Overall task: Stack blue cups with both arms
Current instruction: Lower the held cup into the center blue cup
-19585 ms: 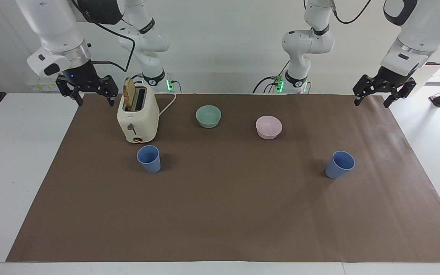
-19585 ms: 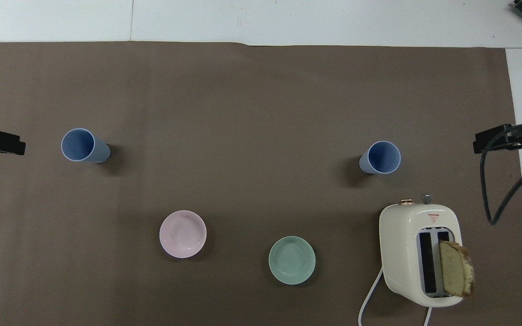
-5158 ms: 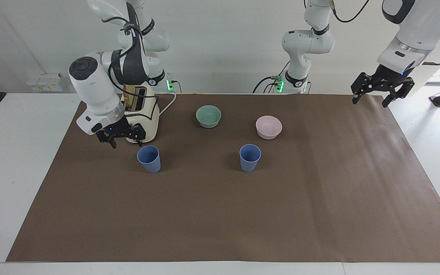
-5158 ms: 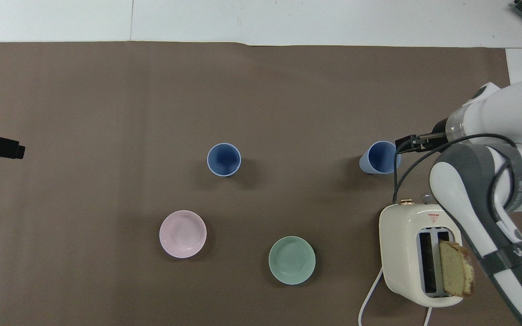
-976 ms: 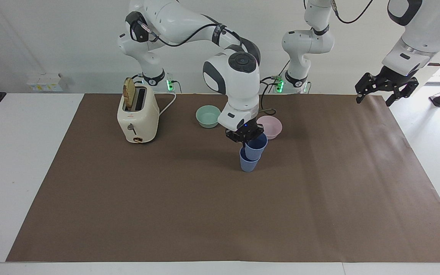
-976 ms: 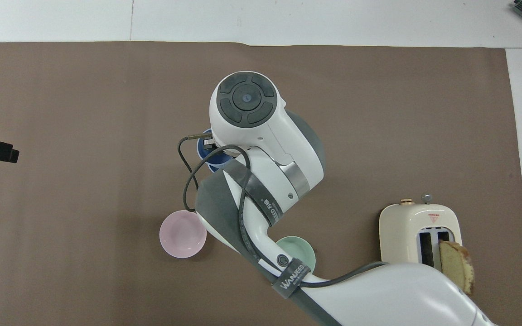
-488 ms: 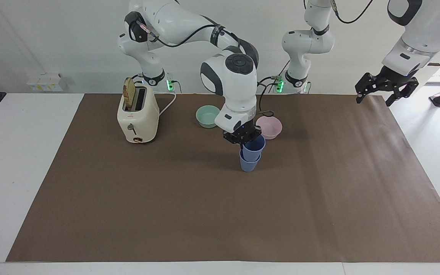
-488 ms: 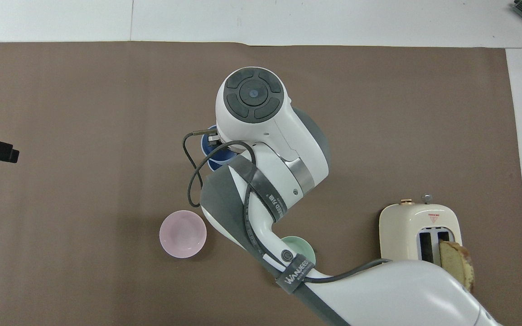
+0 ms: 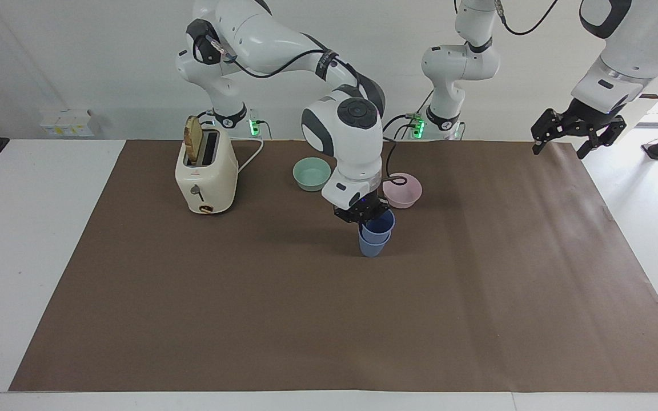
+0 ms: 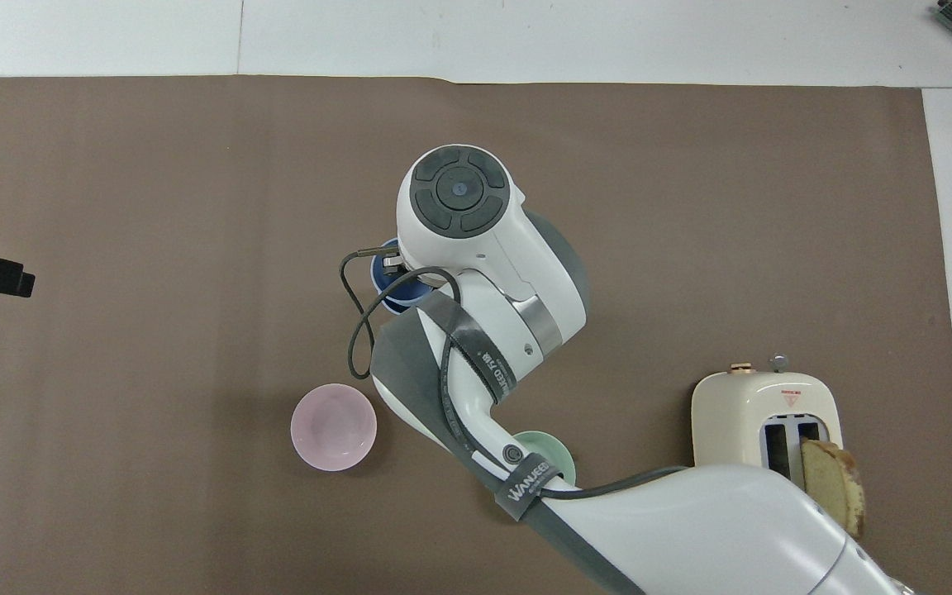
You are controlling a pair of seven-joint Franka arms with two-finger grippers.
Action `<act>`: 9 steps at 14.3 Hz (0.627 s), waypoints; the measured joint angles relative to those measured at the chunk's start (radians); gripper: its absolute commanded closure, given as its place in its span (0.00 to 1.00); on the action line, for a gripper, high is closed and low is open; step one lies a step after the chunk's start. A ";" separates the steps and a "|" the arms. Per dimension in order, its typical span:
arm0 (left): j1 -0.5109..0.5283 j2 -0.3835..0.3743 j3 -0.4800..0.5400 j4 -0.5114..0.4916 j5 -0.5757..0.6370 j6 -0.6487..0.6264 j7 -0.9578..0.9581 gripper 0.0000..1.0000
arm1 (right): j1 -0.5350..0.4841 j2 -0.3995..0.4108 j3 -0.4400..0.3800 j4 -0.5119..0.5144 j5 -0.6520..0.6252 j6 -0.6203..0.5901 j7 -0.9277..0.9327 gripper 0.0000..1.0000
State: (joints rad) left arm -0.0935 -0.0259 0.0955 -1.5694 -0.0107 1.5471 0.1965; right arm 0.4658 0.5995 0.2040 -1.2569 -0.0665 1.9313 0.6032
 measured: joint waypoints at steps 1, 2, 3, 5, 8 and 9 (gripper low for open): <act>0.000 0.000 0.000 0.000 0.000 0.000 0.000 0.00 | 0.000 0.002 0.000 -0.007 0.000 0.002 0.000 1.00; 0.000 0.000 0.000 0.000 0.000 0.000 0.000 0.00 | 0.000 0.004 0.000 -0.011 0.000 0.003 0.000 0.79; 0.000 0.000 0.000 0.000 0.000 0.000 0.000 0.00 | 0.000 0.006 0.000 -0.015 0.001 0.004 0.000 0.36; 0.000 0.000 0.000 0.000 0.000 0.000 0.000 0.00 | 0.000 0.006 0.000 -0.018 0.001 0.007 0.000 0.00; 0.000 0.000 0.000 0.000 0.000 0.000 0.000 0.00 | 0.001 0.006 0.001 -0.021 0.000 0.007 0.000 0.00; 0.000 0.000 0.000 0.000 0.000 0.000 0.000 0.00 | 0.003 0.006 0.001 -0.021 0.000 0.008 0.000 0.00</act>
State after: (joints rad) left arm -0.0935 -0.0259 0.0955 -1.5694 -0.0107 1.5471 0.1965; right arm 0.4689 0.6056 0.2049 -1.2782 -0.0662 1.9393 0.6033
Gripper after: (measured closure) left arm 0.000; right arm 0.361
